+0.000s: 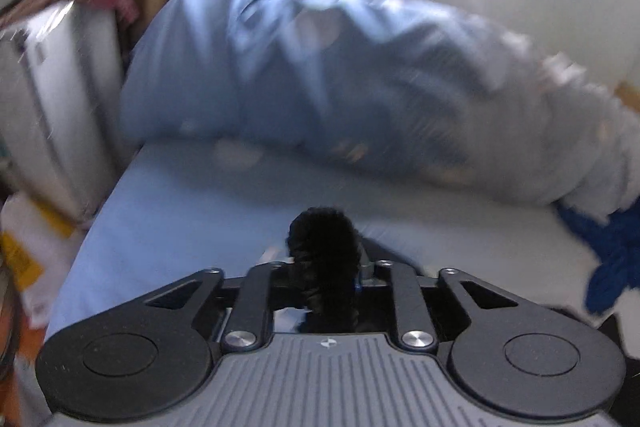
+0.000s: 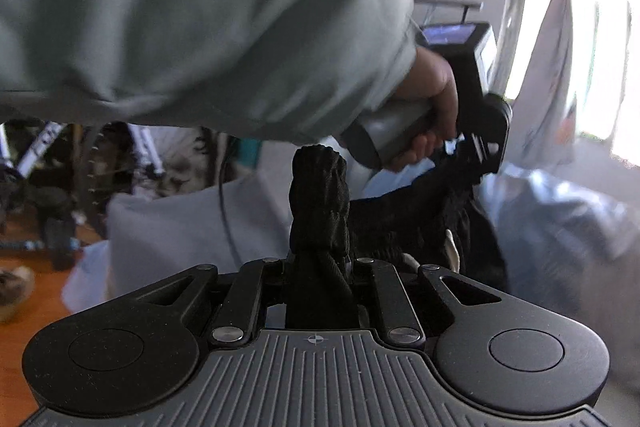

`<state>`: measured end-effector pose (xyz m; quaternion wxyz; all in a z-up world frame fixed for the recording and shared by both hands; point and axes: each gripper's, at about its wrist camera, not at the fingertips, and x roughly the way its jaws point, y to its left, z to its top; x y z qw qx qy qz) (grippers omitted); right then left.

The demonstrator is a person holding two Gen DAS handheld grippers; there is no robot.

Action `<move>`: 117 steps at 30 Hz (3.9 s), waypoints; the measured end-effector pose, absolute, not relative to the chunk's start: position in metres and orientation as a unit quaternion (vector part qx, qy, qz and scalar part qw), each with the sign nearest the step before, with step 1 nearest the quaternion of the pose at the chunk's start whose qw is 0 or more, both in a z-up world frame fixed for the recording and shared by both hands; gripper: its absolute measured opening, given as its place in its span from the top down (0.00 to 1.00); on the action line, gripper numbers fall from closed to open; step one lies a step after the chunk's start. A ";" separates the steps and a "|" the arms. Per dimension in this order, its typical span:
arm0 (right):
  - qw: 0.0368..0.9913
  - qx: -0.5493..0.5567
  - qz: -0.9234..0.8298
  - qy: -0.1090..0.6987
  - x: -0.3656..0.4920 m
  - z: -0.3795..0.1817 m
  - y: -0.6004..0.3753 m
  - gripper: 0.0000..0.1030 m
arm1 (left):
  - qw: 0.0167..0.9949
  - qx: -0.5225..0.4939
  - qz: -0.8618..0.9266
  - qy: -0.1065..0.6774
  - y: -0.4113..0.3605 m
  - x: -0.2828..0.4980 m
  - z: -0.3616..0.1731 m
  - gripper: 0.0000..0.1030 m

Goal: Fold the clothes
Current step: 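Open the left gripper to release the shorts while the right gripper keeps holding, then open the right gripper and lower the black shorts onto the bed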

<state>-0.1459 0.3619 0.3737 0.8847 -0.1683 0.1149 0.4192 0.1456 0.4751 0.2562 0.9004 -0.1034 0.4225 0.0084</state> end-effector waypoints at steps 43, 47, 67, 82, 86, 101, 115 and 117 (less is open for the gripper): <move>0.821 -0.265 0.447 0.236 -0.252 0.262 0.414 0.65 | 0.892 -0.437 0.113 -0.022 0.483 -0.466 0.452 0.00; 0.812 -0.224 0.496 0.212 -0.293 0.283 0.381 0.54 | 0.870 -0.478 0.115 -0.024 0.487 -0.478 0.421 0.00; 0.941 -0.029 0.298 0.161 -0.346 0.298 0.002 0.23 | 0.901 -0.429 0.028 0.060 0.420 -0.384 0.348 0.00; 0.990 0.056 0.119 0.045 -0.331 0.369 -0.200 0.17 | 0.946 -0.314 -0.083 -0.007 0.333 -0.309 0.498 0.00; 0.993 0.057 0.096 0.026 -0.340 0.378 -0.227 0.16 | 0.949 -0.297 -0.104 0.005 0.298 -0.287 0.499 0.00; 0.990 0.125 0.060 -0.008 -0.307 0.381 -0.319 0.00 | 0.946 -0.266 -0.179 0.054 0.215 -0.212 0.483 0.00; 0.977 0.131 0.028 0.164 -0.171 0.249 -0.306 0.00 | 0.899 -0.354 -0.128 0.224 0.191 -0.100 0.282 0.00; 0.973 0.133 0.025 0.188 -0.147 0.227 -0.300 0.00 | 0.890 -0.367 -0.116 0.244 0.190 -0.073 0.249 0.00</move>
